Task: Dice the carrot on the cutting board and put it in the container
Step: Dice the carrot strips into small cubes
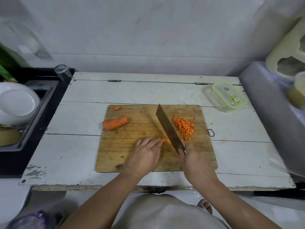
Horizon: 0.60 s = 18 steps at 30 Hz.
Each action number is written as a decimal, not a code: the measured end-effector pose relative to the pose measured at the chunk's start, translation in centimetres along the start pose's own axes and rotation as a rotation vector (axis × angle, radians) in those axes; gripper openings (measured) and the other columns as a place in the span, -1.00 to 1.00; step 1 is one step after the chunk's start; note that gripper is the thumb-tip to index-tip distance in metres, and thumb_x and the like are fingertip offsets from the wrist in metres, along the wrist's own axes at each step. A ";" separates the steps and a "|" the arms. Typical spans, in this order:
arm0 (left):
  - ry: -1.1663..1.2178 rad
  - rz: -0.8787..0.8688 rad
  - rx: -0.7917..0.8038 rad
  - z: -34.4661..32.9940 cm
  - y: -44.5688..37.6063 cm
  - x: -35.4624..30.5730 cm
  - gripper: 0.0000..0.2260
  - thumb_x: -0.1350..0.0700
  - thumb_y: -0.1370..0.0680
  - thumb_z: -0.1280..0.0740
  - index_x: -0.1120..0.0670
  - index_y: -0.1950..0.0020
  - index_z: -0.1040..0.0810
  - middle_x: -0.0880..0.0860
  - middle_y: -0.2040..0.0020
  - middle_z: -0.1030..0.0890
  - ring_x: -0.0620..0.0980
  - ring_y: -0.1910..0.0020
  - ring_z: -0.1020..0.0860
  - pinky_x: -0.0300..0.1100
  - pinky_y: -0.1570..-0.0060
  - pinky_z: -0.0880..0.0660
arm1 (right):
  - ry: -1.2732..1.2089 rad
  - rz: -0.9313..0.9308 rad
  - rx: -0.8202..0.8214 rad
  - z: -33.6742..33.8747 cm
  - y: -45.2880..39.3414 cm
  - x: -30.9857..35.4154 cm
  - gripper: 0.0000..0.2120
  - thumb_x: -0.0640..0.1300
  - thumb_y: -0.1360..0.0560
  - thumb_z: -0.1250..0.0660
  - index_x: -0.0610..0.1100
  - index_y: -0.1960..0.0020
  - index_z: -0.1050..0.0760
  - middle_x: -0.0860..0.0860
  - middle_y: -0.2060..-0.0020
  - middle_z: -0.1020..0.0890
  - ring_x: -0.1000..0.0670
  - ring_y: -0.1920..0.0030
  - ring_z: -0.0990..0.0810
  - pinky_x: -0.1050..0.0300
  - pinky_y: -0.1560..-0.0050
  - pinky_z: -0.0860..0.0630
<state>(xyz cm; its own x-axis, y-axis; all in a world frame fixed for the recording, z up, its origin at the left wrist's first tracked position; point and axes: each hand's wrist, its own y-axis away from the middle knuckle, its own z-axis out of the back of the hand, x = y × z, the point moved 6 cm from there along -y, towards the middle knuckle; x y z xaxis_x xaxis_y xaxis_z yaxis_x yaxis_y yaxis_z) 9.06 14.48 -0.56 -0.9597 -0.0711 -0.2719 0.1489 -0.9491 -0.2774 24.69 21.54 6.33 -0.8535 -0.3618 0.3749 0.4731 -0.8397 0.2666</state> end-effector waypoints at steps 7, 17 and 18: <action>0.001 0.002 0.015 -0.3 0.1 0.1 -0.64 0.05 -0.67 -0.15 0.07 -0.36 -0.61 -0.06 -0.33 -0.60 -0.04 -0.32 -0.47 -0.05 -0.23 -0.42 | 0.121 0.023 0.025 -1.2 0.9 0.6 -0.80 0.04 -0.70 -0.09 -0.04 0.05 -0.28 -0.06 0.19 -0.64 -0.15 0.15 -0.65 0.01 0.24 -0.49; -0.008 0.008 0.091 -0.2 0.9 0.2 -0.59 0.04 -0.70 -0.13 0.06 -0.54 -0.42 -0.04 -0.50 -0.45 -0.06 -0.46 -0.37 -0.04 -0.45 -0.35 | 0.009 0.028 0.040 0.3 -0.7 0.1 -0.77 0.09 -0.69 -0.09 -0.07 -0.04 -0.35 -0.08 0.25 -0.60 -0.17 0.24 -0.59 -0.06 0.25 -0.52; -0.003 0.022 0.093 -0.1 0.9 0.2 -0.59 0.03 -0.70 -0.11 0.06 -0.54 -0.42 -0.03 -0.50 -0.45 -0.06 -0.47 -0.37 -0.04 -0.46 -0.35 | 0.010 0.047 0.031 0.4 -0.1 0.0 -0.77 0.09 -0.69 -0.09 -0.06 -0.04 -0.34 -0.07 0.26 -0.60 -0.16 0.25 -0.59 -0.06 0.26 -0.53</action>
<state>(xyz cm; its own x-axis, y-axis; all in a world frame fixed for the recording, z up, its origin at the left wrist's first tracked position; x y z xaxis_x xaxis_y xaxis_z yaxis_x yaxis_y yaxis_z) 9.06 13.69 -0.97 -0.9570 -0.0932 -0.2746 0.1477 -0.9716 -0.1848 24.70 21.81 6.66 -0.8321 -0.4049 0.3790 0.5193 -0.8088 0.2762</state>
